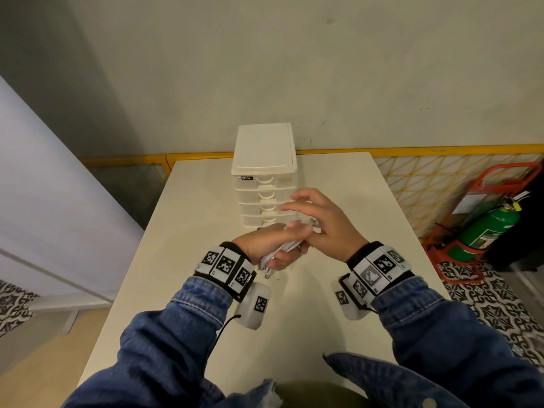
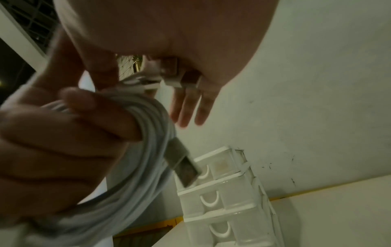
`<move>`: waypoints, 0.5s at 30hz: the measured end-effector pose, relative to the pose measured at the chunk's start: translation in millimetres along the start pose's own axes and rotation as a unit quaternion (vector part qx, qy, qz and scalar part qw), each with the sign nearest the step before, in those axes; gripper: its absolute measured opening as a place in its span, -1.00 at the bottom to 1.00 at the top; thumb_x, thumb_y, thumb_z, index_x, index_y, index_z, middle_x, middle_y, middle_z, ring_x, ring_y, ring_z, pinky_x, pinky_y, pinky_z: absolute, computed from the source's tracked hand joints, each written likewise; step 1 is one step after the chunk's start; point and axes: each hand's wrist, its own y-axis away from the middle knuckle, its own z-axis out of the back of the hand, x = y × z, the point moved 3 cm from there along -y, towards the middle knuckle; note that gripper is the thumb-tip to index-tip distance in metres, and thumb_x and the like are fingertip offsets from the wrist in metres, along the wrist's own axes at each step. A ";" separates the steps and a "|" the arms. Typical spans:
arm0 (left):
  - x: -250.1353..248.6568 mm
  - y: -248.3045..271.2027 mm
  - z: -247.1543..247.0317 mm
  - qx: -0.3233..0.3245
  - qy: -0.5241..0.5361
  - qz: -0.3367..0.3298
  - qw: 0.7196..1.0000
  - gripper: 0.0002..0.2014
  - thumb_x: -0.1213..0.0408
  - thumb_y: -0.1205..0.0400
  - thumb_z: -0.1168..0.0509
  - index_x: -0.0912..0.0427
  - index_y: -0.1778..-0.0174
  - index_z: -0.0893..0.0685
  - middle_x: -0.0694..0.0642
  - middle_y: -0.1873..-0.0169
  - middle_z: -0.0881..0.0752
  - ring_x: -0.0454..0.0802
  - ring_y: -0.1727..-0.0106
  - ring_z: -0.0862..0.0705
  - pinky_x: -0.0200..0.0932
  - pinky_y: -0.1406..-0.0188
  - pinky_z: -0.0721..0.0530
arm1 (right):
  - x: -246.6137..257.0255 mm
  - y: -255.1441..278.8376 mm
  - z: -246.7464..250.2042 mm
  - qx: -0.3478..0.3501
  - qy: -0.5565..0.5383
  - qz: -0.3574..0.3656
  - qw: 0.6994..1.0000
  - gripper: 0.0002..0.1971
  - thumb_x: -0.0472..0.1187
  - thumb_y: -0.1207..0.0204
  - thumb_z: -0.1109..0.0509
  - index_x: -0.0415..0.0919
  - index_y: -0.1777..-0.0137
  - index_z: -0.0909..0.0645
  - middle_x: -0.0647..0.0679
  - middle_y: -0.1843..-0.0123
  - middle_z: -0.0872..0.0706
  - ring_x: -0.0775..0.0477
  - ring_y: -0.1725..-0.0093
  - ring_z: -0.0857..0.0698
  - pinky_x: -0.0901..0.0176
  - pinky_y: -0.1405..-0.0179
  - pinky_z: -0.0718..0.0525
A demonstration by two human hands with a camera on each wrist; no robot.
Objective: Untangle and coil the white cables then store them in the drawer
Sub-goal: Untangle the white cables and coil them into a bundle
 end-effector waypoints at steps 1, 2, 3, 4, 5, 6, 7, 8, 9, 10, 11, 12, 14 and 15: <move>-1.2 1.4 -1.9 0.011 -0.002 0.004 1.000 -0.31 -0.37 -0.26 -0.44 0.27 0.23 -0.51 -0.03 0.73 -0.36 -0.17 0.79 -0.31 -0.38 0.75 -0.29 | -0.7 0.1 -0.7 0.028 -0.044 -0.030 0.998 -0.67 0.02 -0.46 -0.36 -0.01 -0.20 -0.67 0.07 -0.17 -0.64 0.14 -0.23 -0.61 0.31 -0.26 -0.52; -3.0 2.6 -3.1 0.018 -0.005 0.002 1.000 -0.38 -0.28 -0.31 -0.47 0.27 0.22 -0.52 -0.02 0.74 -0.37 -0.16 0.79 -0.32 -0.39 0.74 -0.31 | -1.0 0.6 -1.9 0.051 -0.097 -0.066 0.992 -0.69 0.01 -0.46 -0.38 -0.03 -0.17 -0.70 0.10 -0.12 -0.71 0.18 -0.20 -0.66 0.33 -0.23 -0.54; -5.6 3.9 -4.5 0.021 -0.008 -0.003 1.000 -0.51 -0.17 -0.39 -0.47 0.24 0.25 -0.55 -0.02 0.73 -0.38 -0.15 0.79 -0.33 -0.38 0.74 -0.31 | -1.7 1.8 -3.3 0.061 -0.143 -0.095 0.983 -0.72 -0.03 -0.46 -0.39 -0.07 -0.13 -0.72 0.10 -0.06 -0.76 0.19 -0.15 -0.69 0.36 -0.19 -0.57; -8.2 4.8 -5.3 0.026 -0.016 -0.009 0.999 -0.67 -0.04 -0.46 -0.43 0.17 0.31 -0.60 -0.02 0.73 -0.39 -0.15 0.79 -0.34 -0.37 0.74 -0.31 | -1.9 2.8 -4.3 0.057 -0.172 -0.111 0.977 -0.76 -0.07 -0.46 -0.41 -0.09 -0.08 -0.74 0.08 0.00 -0.79 0.19 -0.09 -0.72 0.38 -0.15 -0.58; -10.9 6.2 -6.4 0.031 -0.021 -0.014 0.999 -0.79 0.08 -0.52 -0.37 0.07 0.39 -0.64 -0.03 0.73 -0.39 -0.14 0.78 -0.35 -0.35 0.73 -0.31 | -1.9 3.5 -4.9 0.044 -0.186 -0.116 0.975 -0.82 -0.11 -0.46 -0.42 -0.10 -0.02 -0.75 0.09 0.05 -0.80 0.20 -0.04 -0.73 0.40 -0.10 -0.59; -12.2 6.7 -6.6 0.032 -0.027 -0.017 0.999 -0.75 0.19 -0.56 -0.33 0.01 0.47 -0.65 -0.02 0.73 -0.40 -0.13 0.78 -0.37 -0.33 0.72 -0.32 | -1.2 4.3 -5.4 0.031 -0.193 -0.115 0.974 -0.88 -0.14 -0.46 -0.43 -0.08 0.04 -0.75 0.13 0.12 -0.80 0.21 0.02 -0.73 0.42 -0.05 -0.60; -12.2 7.0 -6.4 0.029 -0.032 -0.015 0.999 -0.69 0.28 -0.59 -0.30 -0.01 0.51 -0.64 -0.02 0.73 -0.40 -0.13 0.77 -0.38 -0.32 0.71 -0.33 | -0.4 4.4 -6.4 0.018 -0.191 -0.111 0.975 -0.92 -0.15 -0.46 -0.44 -0.04 0.09 -0.74 0.17 0.18 -0.80 0.22 0.07 -0.73 0.43 -0.01 -0.60; -12.3 6.7 -6.5 0.025 -0.038 -0.010 0.999 -0.65 0.35 -0.61 -0.28 0.00 0.52 -0.65 -0.01 0.72 -0.41 -0.12 0.75 -0.39 -0.30 0.70 -0.36 | 0.2 4.1 -7.3 0.007 -0.186 -0.105 0.977 -0.95 -0.14 -0.45 -0.45 0.00 0.13 -0.74 0.21 0.23 -0.79 0.23 0.11 -0.73 0.44 0.03 -0.60; -13.0 7.5 -6.0 0.016 -0.046 -0.005 0.999 -0.62 0.41 -0.62 -0.27 -0.01 0.51 -0.67 -0.01 0.72 -0.41 -0.12 0.73 -0.39 -0.28 0.68 -0.39 | 0.5 3.8 -8.3 -0.005 -0.179 -0.102 0.978 -0.96 -0.12 -0.44 -0.46 0.01 0.15 -0.73 0.25 0.25 -0.79 0.24 0.13 -0.73 0.45 0.05 -0.59; -13.3 7.7 -5.1 0.008 -0.062 -0.005 0.998 -0.58 0.46 -0.64 -0.26 -0.01 0.51 -0.69 -0.01 0.72 -0.41 -0.11 0.71 -0.40 -0.24 0.64 -0.41 | 1.2 3.6 -8.9 -0.018 -0.172 -0.101 0.980 -0.96 -0.09 -0.43 -0.48 0.01 0.15 -0.73 0.28 0.26 -0.78 0.24 0.15 -0.73 0.45 0.07 -0.59; -13.6 8.2 -4.3 0.000 -0.079 -0.005 0.997 -0.58 0.48 -0.64 -0.26 0.02 0.51 -0.68 -0.01 0.71 -0.42 -0.08 0.68 -0.42 -0.20 0.59 -0.45 | 1.4 4.0 -9.1 -0.032 -0.159 -0.098 0.982 -0.90 -0.02 -0.40 -0.48 0.00 0.16 -0.72 0.27 0.28 -0.77 0.22 0.18 -0.72 0.43 0.10 -0.60; -13.4 9.0 -2.5 -0.012 -0.098 -0.005 0.995 -0.63 0.48 -0.62 -0.28 0.09 0.49 -0.67 0.00 0.71 -0.46 -0.06 0.64 -0.46 -0.19 0.52 -0.49 | 1.2 5.3 -9.5 -0.047 -0.141 -0.096 0.984 -0.83 0.07 -0.37 -0.47 0.01 0.17 -0.69 0.21 0.31 -0.75 0.18 0.22 -0.71 0.36 0.15 -0.62; -12.2 11.8 3.4 -0.061 -0.118 -0.013 0.991 -0.83 0.45 -0.56 -0.39 0.28 0.37 -0.65 0.09 0.64 -0.57 -0.04 0.57 -0.57 -0.24 0.38 -0.59 | 0.2 9.3 -11.0 -0.076 -0.085 -0.093 0.989 -0.73 0.20 -0.34 -0.41 0.01 0.19 -0.62 0.01 0.40 -0.71 0.03 0.36 -0.67 0.12 0.29 -0.65; -10.3 12.8 7.4 -0.091 -0.117 -0.017 0.989 -0.91 0.43 -0.52 -0.44 0.27 0.29 -0.70 0.19 0.55 -0.64 -0.04 0.52 -0.62 -0.27 0.32 -0.62 | -0.6 11.5 -11.7 -0.092 -0.064 -0.093 0.989 -0.70 0.22 -0.34 -0.40 0.00 0.19 -0.59 -0.06 0.45 -0.68 -0.02 0.42 -0.64 0.03 0.34 -0.62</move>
